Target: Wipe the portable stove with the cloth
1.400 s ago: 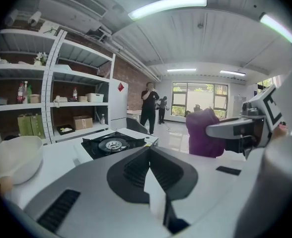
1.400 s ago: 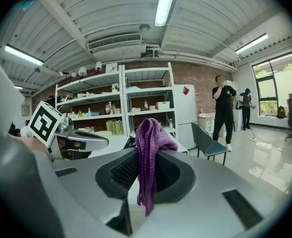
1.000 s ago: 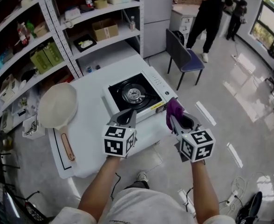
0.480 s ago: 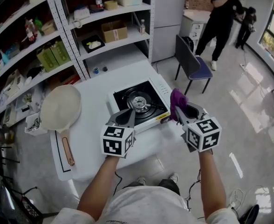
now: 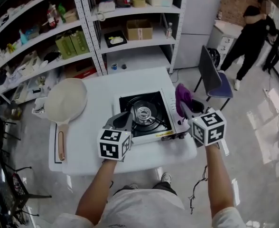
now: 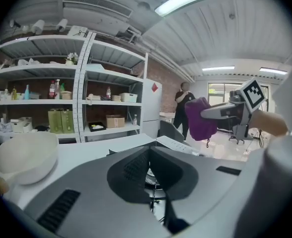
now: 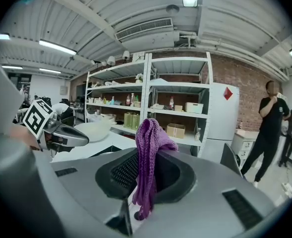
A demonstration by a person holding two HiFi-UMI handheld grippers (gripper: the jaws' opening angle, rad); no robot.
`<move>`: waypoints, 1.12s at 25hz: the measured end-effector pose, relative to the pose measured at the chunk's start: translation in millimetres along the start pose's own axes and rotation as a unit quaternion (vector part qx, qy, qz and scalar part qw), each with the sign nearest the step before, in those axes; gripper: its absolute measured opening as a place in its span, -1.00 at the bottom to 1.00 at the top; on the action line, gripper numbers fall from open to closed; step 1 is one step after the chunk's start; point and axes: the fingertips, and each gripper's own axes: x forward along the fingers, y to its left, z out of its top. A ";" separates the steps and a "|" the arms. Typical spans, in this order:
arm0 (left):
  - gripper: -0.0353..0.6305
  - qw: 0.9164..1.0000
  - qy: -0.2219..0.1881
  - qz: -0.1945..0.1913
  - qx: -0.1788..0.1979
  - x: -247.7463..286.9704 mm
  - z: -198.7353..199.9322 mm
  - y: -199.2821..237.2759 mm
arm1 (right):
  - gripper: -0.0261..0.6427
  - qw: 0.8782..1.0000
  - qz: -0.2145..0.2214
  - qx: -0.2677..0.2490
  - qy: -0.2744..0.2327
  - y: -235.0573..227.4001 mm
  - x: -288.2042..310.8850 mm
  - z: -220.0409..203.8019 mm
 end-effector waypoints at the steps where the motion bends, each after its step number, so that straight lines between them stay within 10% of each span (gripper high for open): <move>1: -0.89 1.000 0.000 0.012 -0.004 2.6 -0.7 1.1 | -0.72 1.000 0.013 -0.005 0.002 -5.5 8.3 -0.9; 13: -0.89 0.992 0.011 0.122 -0.039 25.5 -7.4 1.0 | -0.72 0.985 0.138 -0.092 0.040 -49.8 100.4 -9.8; 28: -0.89 0.976 0.023 0.209 -0.065 5.4 -20.2 -1.9 | -0.73 0.927 0.230 -0.269 0.126 -36.7 178.1 -57.3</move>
